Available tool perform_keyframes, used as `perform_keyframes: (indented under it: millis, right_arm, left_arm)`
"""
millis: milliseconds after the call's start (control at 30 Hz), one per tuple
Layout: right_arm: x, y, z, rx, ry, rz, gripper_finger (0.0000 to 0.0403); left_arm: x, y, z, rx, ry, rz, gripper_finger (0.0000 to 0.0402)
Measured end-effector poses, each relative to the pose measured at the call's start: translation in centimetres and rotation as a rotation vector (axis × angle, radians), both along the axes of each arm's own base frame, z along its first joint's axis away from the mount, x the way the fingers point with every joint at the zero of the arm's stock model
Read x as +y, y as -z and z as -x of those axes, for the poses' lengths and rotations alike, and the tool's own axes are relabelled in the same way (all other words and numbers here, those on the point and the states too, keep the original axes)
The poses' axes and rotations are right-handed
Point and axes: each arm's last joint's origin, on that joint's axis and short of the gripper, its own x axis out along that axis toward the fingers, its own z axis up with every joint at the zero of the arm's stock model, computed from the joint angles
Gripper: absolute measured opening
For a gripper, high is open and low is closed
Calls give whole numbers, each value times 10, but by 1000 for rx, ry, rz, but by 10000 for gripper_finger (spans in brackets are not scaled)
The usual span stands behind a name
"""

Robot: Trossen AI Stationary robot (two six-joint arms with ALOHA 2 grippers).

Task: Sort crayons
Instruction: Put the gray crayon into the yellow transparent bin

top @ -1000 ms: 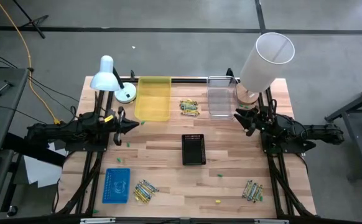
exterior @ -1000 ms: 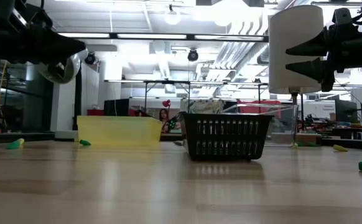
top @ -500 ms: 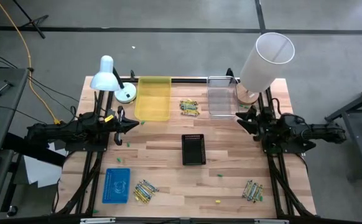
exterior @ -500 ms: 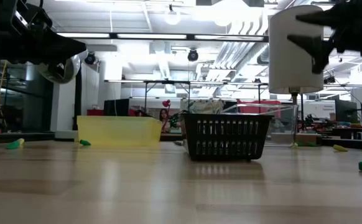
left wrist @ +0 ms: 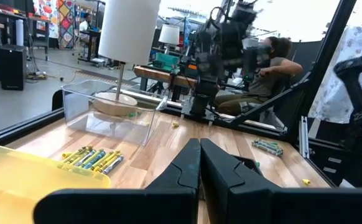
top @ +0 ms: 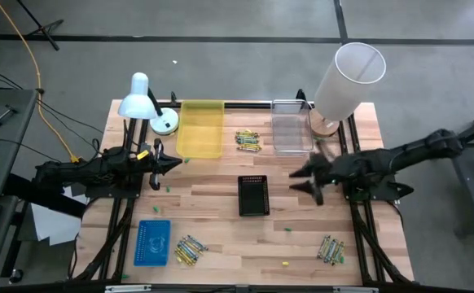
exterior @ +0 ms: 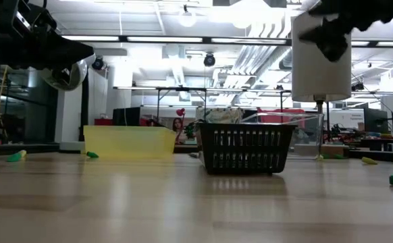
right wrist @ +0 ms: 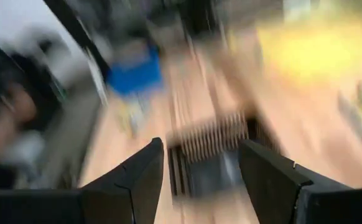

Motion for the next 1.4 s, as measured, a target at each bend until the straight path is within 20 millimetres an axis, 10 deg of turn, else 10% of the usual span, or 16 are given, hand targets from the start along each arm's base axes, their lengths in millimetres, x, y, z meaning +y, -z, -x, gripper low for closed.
perform_keyframes:
  millis: [633,1133,1400]
  right_arm:
    - [113,55,-20,1551,278,-230,201]
    - [136,90,-29,1520,69,-293,193]
    - [138,90,-33,1478,19,-300,26]
  left_arm:
    - [0,0,0,-1,5,24,3]
    - [0,0,0,-1,5,24,3]
    - [0,0,0,-1,0,24,3]
